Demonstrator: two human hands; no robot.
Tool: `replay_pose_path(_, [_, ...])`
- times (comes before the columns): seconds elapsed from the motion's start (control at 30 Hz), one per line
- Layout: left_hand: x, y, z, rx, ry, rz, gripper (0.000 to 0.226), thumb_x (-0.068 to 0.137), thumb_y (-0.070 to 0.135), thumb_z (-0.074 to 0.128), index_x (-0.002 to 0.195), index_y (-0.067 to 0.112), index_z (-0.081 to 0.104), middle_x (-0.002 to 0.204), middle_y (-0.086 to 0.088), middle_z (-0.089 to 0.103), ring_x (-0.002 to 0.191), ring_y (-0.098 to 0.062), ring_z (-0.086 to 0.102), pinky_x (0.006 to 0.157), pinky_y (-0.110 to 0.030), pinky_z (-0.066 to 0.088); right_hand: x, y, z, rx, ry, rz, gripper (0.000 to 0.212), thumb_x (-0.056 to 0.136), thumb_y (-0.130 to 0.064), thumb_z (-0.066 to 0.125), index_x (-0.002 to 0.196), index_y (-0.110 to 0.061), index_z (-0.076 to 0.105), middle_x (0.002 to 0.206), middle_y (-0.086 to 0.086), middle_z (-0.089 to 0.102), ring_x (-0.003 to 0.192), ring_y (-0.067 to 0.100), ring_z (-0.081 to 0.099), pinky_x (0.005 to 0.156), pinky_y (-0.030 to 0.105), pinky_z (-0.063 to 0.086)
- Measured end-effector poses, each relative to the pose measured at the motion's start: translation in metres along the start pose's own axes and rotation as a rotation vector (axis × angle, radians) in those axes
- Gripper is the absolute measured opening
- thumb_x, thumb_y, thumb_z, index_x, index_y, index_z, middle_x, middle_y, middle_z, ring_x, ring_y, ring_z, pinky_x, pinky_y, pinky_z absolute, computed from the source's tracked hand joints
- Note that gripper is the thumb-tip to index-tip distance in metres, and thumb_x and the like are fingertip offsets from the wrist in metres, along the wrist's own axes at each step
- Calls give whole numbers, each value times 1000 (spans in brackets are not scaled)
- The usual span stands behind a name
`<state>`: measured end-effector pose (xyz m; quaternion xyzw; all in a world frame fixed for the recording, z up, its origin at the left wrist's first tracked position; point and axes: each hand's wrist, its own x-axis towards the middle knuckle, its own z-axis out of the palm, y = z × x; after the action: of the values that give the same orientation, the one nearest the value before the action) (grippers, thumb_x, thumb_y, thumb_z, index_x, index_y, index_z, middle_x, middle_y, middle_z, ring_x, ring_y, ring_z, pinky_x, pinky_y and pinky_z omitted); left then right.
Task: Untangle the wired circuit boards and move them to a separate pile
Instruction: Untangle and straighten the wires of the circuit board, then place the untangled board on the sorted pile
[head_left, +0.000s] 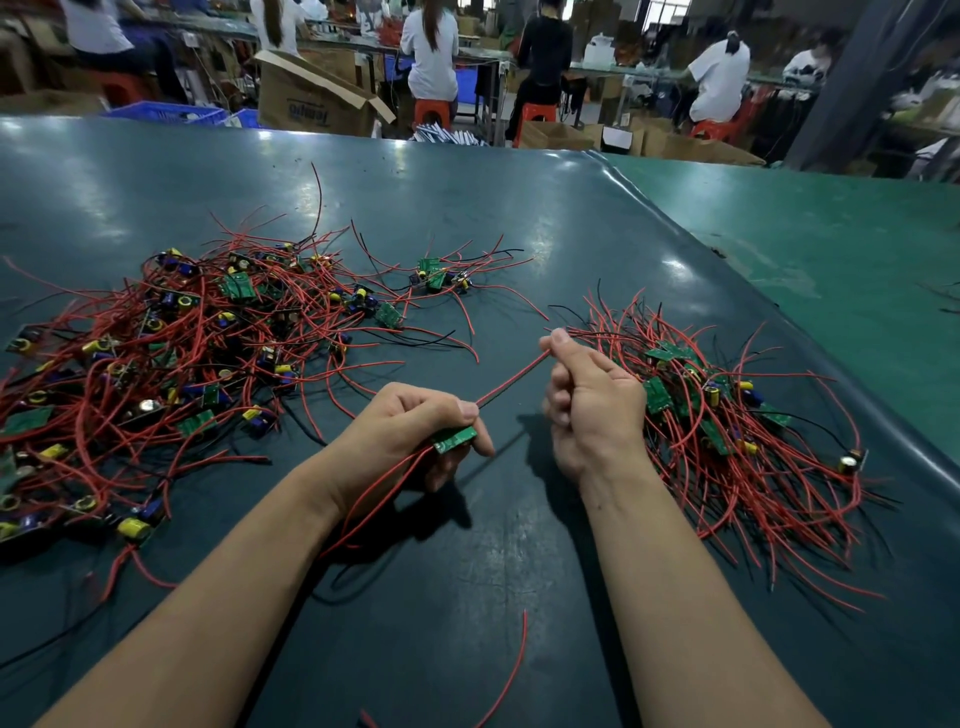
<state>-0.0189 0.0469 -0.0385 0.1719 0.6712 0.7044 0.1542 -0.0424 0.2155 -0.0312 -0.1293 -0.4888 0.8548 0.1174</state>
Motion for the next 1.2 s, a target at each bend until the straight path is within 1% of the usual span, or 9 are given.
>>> replay_pose_path(0.13, [4,-1,1,-113,69,20,30,89,37,56,83,14,75,55,-2,48,33,-12,36,33,-13,27,-3,3,5,77,-24,107,15,99,-23,55,89,-11,56,50,-3,50,32,7,36,33,12,21])
replay_pose_path(0.3, [6,0,1,-184,132,34,26,89,40,50,96,29,73,47,-4,44,25,-11,33,29,-12,26,-21,3,3,-644,-549,215,56,76,-72,55,58,-19,61,43,-5,44,30,9,38,34,12,20])
replay_pose_path(0.4, [5,1,0,-134,95,20,34,89,45,49,108,29,72,41,0,36,25,-7,29,28,-12,26,-25,3,0,-733,-739,188,44,80,-60,62,67,-18,67,46,-6,50,31,7,41,32,15,24])
replay_pose_path(0.63, [3,6,-3,-187,-26,-105,46,87,52,48,117,25,70,35,2,30,23,-5,25,31,-8,25,-25,3,-1,-681,-761,146,25,93,-39,63,77,-19,65,51,-8,51,33,7,40,32,17,26])
replay_pose_path(0.8, [2,4,-12,-397,-102,-68,42,88,13,60,130,11,58,44,10,29,34,0,25,38,-13,23,-17,2,0,-404,-388,-11,28,92,-29,66,67,-17,62,48,-5,47,32,7,35,34,13,24])
replay_pose_path(0.93, [7,6,-19,-428,107,-9,42,91,18,48,130,7,58,47,7,29,36,-5,24,46,-23,17,-11,-5,-3,-300,-199,-275,22,92,-28,67,79,-11,63,53,-2,51,34,12,42,35,15,28])
replay_pose_path(1.07, [10,6,-24,-501,298,40,34,98,14,43,128,8,58,47,7,29,36,-6,26,41,-16,25,-14,-2,2,-314,-17,-486,25,94,-28,65,70,-24,57,53,-3,55,35,13,46,35,19,34])
replay_pose_path(1.13, [10,5,-26,-534,339,66,31,98,15,42,124,9,59,47,7,28,37,-7,26,40,-17,25,-11,-8,0,-205,202,-517,23,96,-29,61,76,-19,58,60,-2,64,37,14,54,32,20,37])
replay_pose_path(1.2, [9,5,-26,-540,349,78,31,96,16,43,120,10,61,48,6,28,38,-8,26,40,-18,25,-6,-13,-3,42,356,-394,26,99,-33,56,90,-9,62,86,7,74,54,20,69,36,22,45])
